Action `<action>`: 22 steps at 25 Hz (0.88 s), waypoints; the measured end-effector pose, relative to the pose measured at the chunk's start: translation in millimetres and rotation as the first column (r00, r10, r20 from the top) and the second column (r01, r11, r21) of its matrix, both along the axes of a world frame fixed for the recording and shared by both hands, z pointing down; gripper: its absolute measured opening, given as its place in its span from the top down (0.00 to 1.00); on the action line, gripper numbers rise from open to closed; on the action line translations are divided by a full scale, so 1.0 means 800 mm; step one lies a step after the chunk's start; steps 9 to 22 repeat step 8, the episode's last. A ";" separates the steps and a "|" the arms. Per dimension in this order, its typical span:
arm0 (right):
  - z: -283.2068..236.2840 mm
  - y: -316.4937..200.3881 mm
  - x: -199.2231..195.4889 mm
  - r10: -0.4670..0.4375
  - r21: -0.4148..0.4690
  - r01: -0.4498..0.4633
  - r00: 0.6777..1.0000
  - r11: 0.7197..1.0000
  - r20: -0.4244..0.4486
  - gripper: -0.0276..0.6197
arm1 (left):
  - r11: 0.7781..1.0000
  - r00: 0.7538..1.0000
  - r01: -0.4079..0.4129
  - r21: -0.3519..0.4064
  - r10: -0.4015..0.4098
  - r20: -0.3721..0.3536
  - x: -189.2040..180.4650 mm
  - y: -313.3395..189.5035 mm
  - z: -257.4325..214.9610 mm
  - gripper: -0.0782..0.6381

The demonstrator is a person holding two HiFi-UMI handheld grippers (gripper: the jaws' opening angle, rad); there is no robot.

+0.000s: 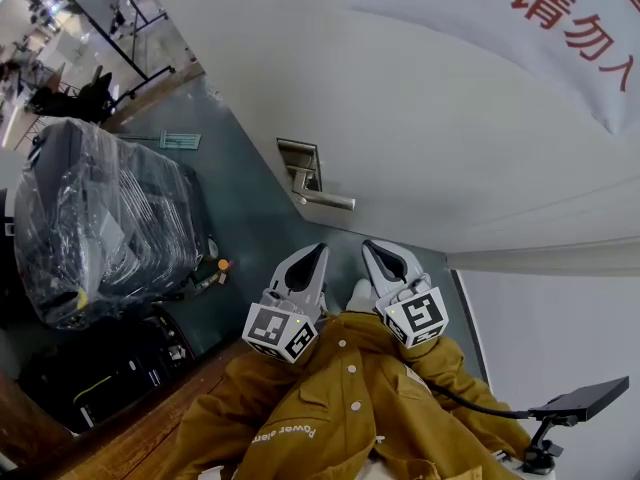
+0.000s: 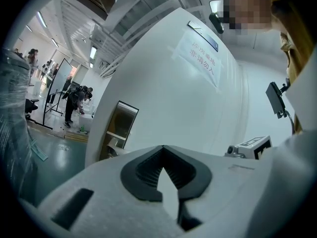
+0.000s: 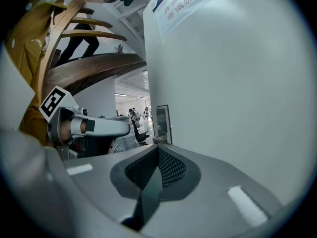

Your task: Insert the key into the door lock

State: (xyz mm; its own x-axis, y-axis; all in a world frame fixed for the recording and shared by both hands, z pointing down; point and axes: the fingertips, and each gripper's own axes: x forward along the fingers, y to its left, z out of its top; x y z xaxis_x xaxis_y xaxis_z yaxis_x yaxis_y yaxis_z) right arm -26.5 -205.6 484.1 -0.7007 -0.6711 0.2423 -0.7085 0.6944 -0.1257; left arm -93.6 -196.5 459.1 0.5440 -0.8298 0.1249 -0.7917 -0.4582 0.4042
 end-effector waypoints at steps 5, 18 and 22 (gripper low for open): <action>0.002 0.001 0.002 0.001 -0.003 -0.001 1.000 1.000 -0.010 0.95 | 1.000 1.000 0.016 -0.016 -0.016 -0.024 -0.004 -0.002 0.004 0.89; 0.002 0.001 0.003 0.001 0.001 -0.001 1.000 1.000 -0.009 0.95 | 1.000 0.999 0.019 -0.016 -0.020 -0.031 -0.005 -0.001 0.005 0.89; 0.002 0.001 0.003 0.001 0.001 -0.001 1.000 1.000 -0.009 0.95 | 1.000 0.999 0.019 -0.016 -0.020 -0.031 -0.005 -0.001 0.005 0.89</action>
